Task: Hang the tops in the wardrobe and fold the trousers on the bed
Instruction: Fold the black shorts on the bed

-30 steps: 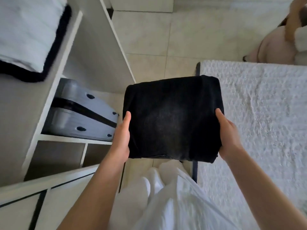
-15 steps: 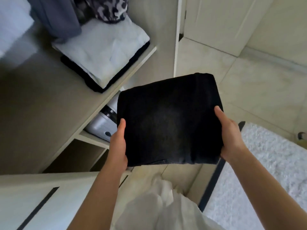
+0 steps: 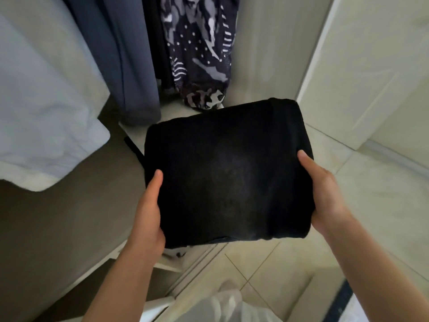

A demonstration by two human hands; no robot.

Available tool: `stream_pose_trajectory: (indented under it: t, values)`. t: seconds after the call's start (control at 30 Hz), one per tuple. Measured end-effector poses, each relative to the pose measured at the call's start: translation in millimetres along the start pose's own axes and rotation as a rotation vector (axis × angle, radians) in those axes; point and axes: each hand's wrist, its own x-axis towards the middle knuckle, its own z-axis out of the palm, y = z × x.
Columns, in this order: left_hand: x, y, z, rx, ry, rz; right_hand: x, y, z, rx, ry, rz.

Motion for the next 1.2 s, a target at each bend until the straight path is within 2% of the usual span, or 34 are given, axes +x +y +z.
stream_pose_trajectory:
  t: [0.23, 0.37, 0.43, 0.6, 0.77, 0.9, 1.0, 1.13, 1.2]
  values:
    - [12, 25, 4, -0.103, 0.110, 0.066, 46, -41, 35, -0.093, -0.147, 0.055]
    - [24, 54, 10, -0.119, 0.233, 0.068, 73, -71, 57, -0.119, -0.313, 0.154]
    - [34, 74, 17, -0.126, 0.239, 0.088, 89, -87, 71, -0.128, -0.373, 0.176]
    - [68, 116, 31, -0.110, 0.308, 0.223, 135, -118, 116, -0.150, -0.440, 0.077]
    - [114, 130, 15, -0.143, 0.362, 0.288, 189, -123, 162, -0.171, -0.443, -0.066]
    - [143, 101, 3, -0.102, 0.443, 0.083, 222, -81, 180, -0.446, -0.293, -0.213]
    - [149, 77, -6, -0.136, 0.461, -0.047, 228, -60, 184, -0.657, -0.241, -0.264]
    - [151, 79, -14, -0.201, 0.364, -0.019, 227, -66, 190, -0.714, -0.248, -0.328]
    - [149, 83, -11, -0.146, 0.330, 0.029, 227, -70, 190, -0.716, -0.252, -0.341]
